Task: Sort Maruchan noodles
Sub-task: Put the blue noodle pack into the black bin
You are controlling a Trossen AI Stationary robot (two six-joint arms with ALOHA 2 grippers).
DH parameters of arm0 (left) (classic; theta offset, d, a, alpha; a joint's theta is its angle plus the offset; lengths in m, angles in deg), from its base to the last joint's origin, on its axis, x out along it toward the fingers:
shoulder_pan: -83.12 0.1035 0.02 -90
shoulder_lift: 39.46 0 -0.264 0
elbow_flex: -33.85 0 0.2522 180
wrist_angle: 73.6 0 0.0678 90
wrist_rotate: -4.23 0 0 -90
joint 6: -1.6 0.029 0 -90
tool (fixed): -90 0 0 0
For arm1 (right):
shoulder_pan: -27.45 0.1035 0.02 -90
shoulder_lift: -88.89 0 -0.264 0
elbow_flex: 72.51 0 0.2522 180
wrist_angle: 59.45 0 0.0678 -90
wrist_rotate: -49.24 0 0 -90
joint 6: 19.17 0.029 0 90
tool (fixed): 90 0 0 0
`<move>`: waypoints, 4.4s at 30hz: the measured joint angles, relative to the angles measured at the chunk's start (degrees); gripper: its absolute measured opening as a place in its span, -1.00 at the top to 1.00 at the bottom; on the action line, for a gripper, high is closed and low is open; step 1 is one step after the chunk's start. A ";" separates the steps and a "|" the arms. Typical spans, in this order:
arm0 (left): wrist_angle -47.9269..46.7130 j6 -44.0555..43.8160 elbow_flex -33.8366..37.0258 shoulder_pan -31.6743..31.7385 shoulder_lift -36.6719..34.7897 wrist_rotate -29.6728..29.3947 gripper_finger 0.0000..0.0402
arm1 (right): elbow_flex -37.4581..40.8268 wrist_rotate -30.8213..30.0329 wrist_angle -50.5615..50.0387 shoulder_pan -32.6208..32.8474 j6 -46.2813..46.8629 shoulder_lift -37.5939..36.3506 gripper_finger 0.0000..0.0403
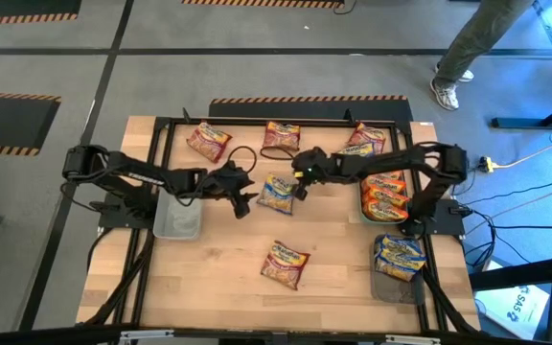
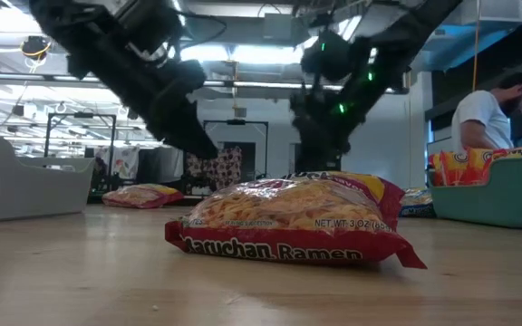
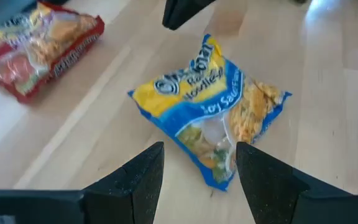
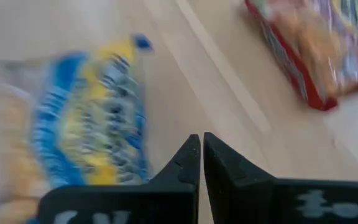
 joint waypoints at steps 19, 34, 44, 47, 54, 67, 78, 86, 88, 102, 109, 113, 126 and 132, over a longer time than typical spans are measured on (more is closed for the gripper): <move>10.22 -5.28 3.32 -0.98 13.31 2.26 0.03 | -0.17 7.12 3.06 5.60 5.98 5.46 0.90; 4.65 -4.80 3.26 1.22 9.15 -0.56 0.03 | -0.17 14.01 2.67 7.21 6.92 -0.16 -0.34; 4.07 0.46 3.30 -0.64 7.90 0.12 0.03 | -0.31 19.31 0.72 5.31 16.31 -1.63 -0.57; 5.40 2.42 3.30 -1.42 7.90 0.36 0.03 | -0.13 21.91 4.75 5.38 19.26 1.31 -0.57; 6.35 2.67 3.28 -2.34 9.51 1.03 0.03 | -0.20 25.34 5.87 5.38 23.62 4.37 -0.57; 8.35 2.39 3.30 -2.37 10.59 1.19 0.03 | -0.23 30.70 -2.23 4.68 25.10 1.57 -0.57; 10.19 2.61 3.30 -2.34 10.59 1.95 0.03 | 7.87 30.95 8.02 4.20 32.15 -2.59 -0.57; 16.21 4.27 3.28 -2.30 10.59 2.08 0.03 | 17.20 25.31 23.14 4.26 41.37 -1.91 -0.57; 16.12 5.27 3.28 -2.23 10.59 2.09 0.03 | 17.25 24.25 24.37 4.26 41.50 -0.90 -0.57; 21.50 5.97 3.30 -0.92 20.25 2.95 0.03 | 15.93 21.34 33.40 5.46 48.87 5.10 -0.57; 27.81 5.34 3.19 -0.92 24.30 5.21 0.03 | 12.70 19.82 33.08 6.27 48.71 7.44 -0.57; 28.98 5.35 3.21 -0.72 24.36 5.40 0.03 | 11.69 19.44 33.02 6.97 47.22 8.10 -0.57; 31.07 5.34 3.32 -0.83 24.51 6.12 0.03 | 11.52 16.31 32.31 6.98 39.31 8.21 -0.19; 31.20 5.34 3.32 -0.81 24.50 5.92 0.03 | 11.50 16.51 32.46 6.97 38.47 8.21 0.20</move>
